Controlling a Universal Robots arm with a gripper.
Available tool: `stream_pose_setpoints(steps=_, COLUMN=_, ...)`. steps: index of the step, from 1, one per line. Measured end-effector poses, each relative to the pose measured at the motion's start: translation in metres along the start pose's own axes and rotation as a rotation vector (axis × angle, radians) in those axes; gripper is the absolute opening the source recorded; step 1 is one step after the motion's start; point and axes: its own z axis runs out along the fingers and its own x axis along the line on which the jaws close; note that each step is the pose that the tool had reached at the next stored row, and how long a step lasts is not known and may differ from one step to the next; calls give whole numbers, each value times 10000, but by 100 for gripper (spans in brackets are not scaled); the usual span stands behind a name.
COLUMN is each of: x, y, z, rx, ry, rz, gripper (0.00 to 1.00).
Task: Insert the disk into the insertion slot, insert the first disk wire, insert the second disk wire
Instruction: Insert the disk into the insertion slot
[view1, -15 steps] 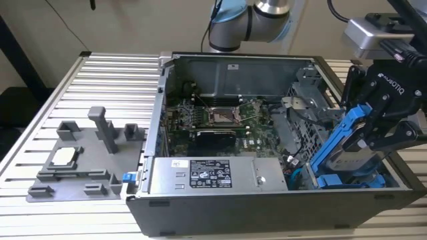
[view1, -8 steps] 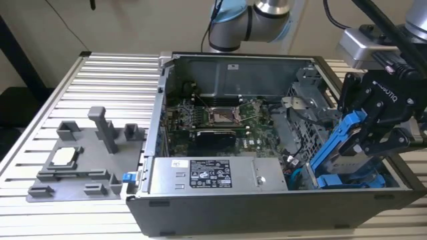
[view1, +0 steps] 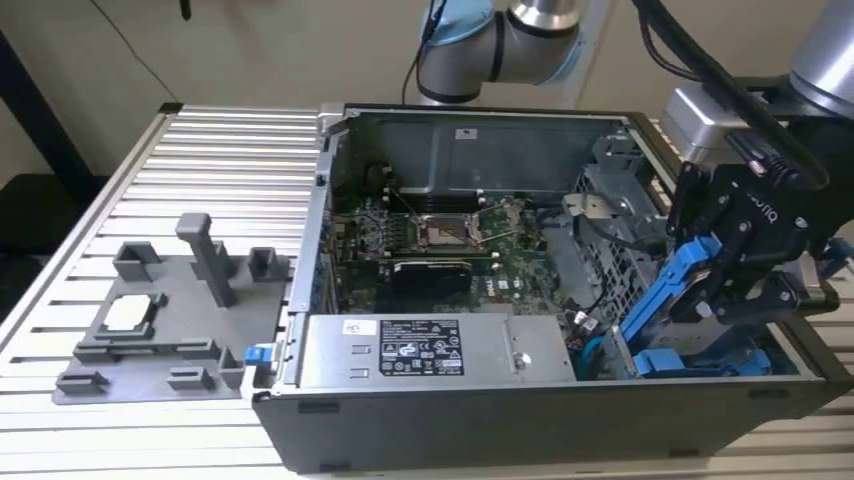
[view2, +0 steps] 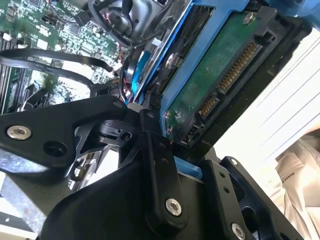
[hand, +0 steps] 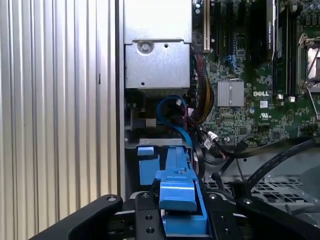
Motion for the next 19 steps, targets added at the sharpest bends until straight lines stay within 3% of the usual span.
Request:
stream_pose_setpoints(steps=8, x=-1, y=-5, z=124, rx=0, ry=0, rz=0, gripper=33)
stream_pose_setpoints(steps=19, x=-1, y=-6, z=131, rx=1, ry=-1, rz=-11, gripper=33)
